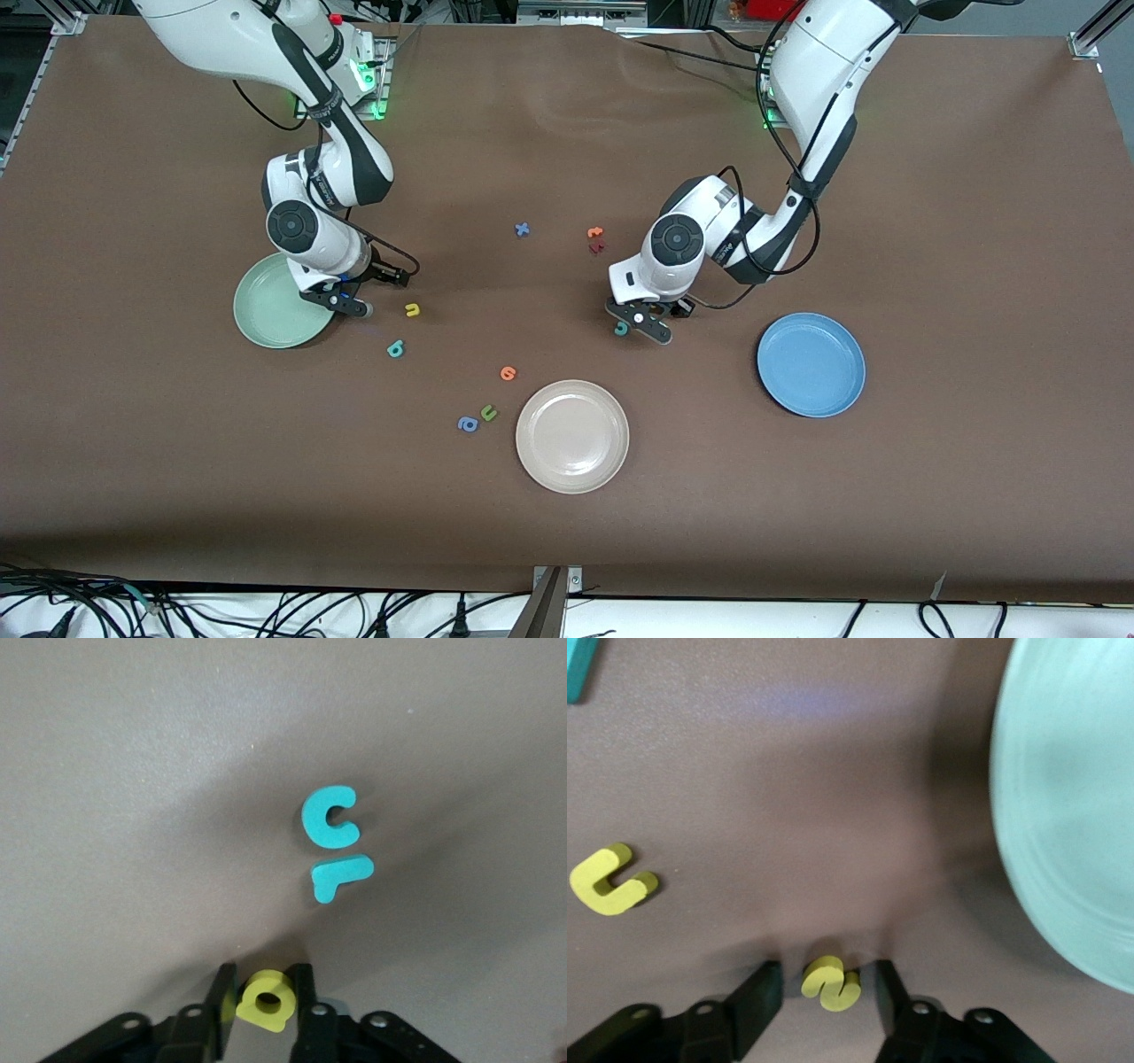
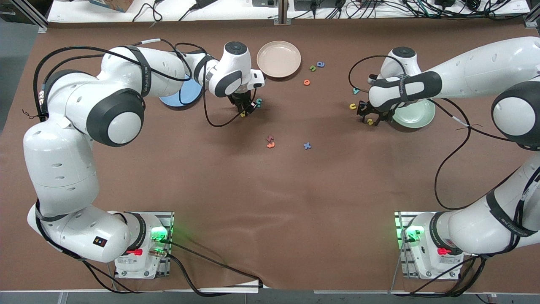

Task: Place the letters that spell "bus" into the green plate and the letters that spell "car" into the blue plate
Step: 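Close the right gripper on yellow 2 while the left gripper grasps yellow d, then place the 2 on green while the left gripper places the d on blue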

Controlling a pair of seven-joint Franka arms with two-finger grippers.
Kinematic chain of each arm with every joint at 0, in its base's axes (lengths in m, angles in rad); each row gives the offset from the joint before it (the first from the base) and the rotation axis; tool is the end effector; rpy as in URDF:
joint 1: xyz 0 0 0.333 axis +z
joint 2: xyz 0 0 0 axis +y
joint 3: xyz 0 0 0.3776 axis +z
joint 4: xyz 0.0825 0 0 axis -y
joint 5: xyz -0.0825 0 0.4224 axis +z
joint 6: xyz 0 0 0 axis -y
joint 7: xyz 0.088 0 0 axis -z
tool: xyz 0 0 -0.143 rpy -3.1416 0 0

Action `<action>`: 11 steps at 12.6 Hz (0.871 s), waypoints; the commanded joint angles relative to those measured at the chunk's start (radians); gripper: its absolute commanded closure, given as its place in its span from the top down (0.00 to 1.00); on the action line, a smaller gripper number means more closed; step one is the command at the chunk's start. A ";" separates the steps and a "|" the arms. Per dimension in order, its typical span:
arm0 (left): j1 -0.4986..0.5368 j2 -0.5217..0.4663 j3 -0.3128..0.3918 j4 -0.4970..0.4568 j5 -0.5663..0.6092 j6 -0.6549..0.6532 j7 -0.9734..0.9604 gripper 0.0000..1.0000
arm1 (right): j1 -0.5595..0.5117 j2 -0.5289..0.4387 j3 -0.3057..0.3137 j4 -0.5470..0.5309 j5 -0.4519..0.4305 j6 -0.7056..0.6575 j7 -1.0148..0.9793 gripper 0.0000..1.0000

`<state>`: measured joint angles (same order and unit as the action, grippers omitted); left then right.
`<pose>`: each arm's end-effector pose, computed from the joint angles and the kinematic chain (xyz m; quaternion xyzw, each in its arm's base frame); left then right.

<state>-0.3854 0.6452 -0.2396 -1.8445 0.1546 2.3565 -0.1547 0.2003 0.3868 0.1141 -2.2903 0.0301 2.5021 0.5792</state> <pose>0.5639 -0.3911 0.1567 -0.9611 0.2699 0.0587 0.0010 0.5163 0.1716 0.1562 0.9850 -0.1464 -0.0907 0.0106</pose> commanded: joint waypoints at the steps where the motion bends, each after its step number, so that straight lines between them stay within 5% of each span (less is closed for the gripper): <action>1: -0.007 -0.015 0.003 -0.022 0.031 0.014 0.001 0.12 | -0.001 0.018 0.002 -0.014 0.011 0.032 0.002 0.34; 7: 0.008 -0.071 0.005 -0.015 0.031 -0.048 0.027 0.12 | -0.001 -0.002 0.001 -0.009 0.011 0.000 -0.009 0.28; 11: 0.127 -0.139 0.005 -0.009 0.030 -0.181 0.211 0.13 | -0.001 -0.062 -0.007 0.020 0.010 -0.117 -0.016 0.28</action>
<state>-0.3316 0.5552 -0.2301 -1.8392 0.1548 2.2368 -0.0437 0.1997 0.3653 0.1113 -2.2771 0.0301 2.4425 0.5782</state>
